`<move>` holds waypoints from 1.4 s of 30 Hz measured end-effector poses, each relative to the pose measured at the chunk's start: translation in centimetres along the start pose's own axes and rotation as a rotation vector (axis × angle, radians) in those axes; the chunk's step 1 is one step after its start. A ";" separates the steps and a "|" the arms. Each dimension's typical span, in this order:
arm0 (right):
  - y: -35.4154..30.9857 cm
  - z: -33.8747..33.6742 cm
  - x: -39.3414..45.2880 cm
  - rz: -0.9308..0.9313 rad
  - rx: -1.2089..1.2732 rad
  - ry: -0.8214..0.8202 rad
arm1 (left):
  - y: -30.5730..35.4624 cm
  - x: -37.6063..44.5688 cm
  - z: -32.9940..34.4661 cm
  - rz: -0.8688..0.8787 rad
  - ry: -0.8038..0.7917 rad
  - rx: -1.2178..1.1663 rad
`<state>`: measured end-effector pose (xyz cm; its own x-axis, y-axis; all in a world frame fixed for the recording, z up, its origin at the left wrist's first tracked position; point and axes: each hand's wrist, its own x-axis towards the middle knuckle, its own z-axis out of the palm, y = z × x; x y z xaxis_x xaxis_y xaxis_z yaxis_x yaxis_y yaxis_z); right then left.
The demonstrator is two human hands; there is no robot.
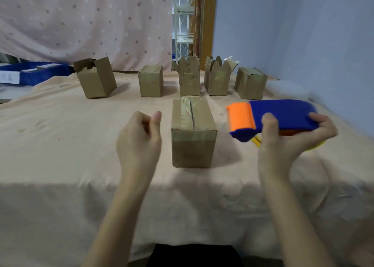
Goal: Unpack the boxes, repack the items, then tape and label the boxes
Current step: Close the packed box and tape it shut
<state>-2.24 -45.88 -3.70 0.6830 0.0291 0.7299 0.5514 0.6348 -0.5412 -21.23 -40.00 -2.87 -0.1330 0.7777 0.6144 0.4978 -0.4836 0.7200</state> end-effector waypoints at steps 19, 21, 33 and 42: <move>2.0 -1.9 2.5 -0.040 -0.088 -0.029 | -1.1 1.0 0.1 0.105 -0.036 -0.008; 2.1 -1.9 2.4 0.031 -0.058 0.004 | -0.6 0.4 -0.3 0.145 -0.001 0.005; 2.1 -2.5 1.6 -0.078 -0.200 -0.133 | -2.8 2.2 1.1 0.022 -0.117 -0.076; 1.6 -1.4 2.2 -0.106 -0.227 -0.272 | -3.4 3.5 1.5 -0.101 -0.221 -0.188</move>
<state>0.84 -45.84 -3.51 0.4809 0.1955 0.8547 0.7253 0.4590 -0.5131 -22.06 -35.04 -3.65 0.0266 0.8842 0.4664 0.3219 -0.4492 0.8334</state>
